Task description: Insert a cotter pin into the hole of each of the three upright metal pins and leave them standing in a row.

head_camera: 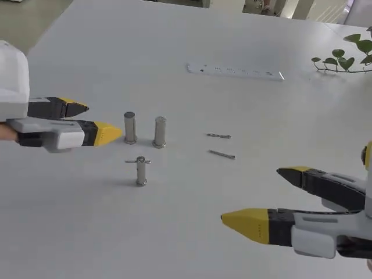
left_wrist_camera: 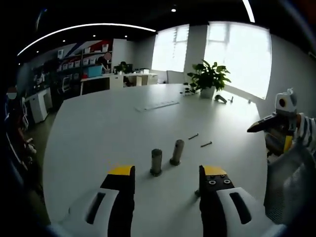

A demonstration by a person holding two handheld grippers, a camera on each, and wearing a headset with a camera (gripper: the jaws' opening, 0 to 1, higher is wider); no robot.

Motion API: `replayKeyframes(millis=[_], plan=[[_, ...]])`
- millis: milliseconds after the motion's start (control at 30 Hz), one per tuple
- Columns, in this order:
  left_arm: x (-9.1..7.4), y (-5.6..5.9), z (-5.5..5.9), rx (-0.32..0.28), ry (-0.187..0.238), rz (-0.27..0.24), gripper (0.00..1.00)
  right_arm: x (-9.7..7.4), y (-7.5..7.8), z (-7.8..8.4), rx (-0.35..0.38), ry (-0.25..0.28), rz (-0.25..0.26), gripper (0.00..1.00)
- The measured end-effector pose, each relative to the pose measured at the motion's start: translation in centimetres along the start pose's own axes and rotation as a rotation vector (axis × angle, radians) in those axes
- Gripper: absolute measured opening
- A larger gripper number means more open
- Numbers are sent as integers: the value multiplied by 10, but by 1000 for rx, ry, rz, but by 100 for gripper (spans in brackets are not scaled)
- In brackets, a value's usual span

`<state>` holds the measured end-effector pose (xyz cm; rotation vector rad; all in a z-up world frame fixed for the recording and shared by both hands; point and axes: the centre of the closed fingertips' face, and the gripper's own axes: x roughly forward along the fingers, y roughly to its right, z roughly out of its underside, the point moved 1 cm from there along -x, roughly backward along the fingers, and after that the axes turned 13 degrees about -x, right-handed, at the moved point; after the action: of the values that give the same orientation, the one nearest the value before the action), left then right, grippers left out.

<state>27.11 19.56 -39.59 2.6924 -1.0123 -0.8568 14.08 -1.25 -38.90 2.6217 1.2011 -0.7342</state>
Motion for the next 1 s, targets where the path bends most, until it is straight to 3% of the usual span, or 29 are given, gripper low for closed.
replayKeyframes(millis=[133, 333, 533, 667, 867, 1000], plan=[[14, -6, 1, 22, -19, -21, 43, 0, -2, 2, 9, 1, -1, 92], [30, -9, 8, 17, -54, -12, 41, -1, -4, 2, 1, -7, 0, 91], [42, -17, 12, 30, -68, -46, 40, -2, -5, 0, 1, -6, 4, 91], [48, -26, 13, 35, -75, -88, 39, -4, -4, -3, 2, 3, 8, 90], [55, -27, 13, 42, -77, -96, 38, -6, -1, -4, 9, 9, 23, 90], [59, -32, 9, 61, -64, -130, 34, -6, 0, -3, 17, 8, 25, 90]])
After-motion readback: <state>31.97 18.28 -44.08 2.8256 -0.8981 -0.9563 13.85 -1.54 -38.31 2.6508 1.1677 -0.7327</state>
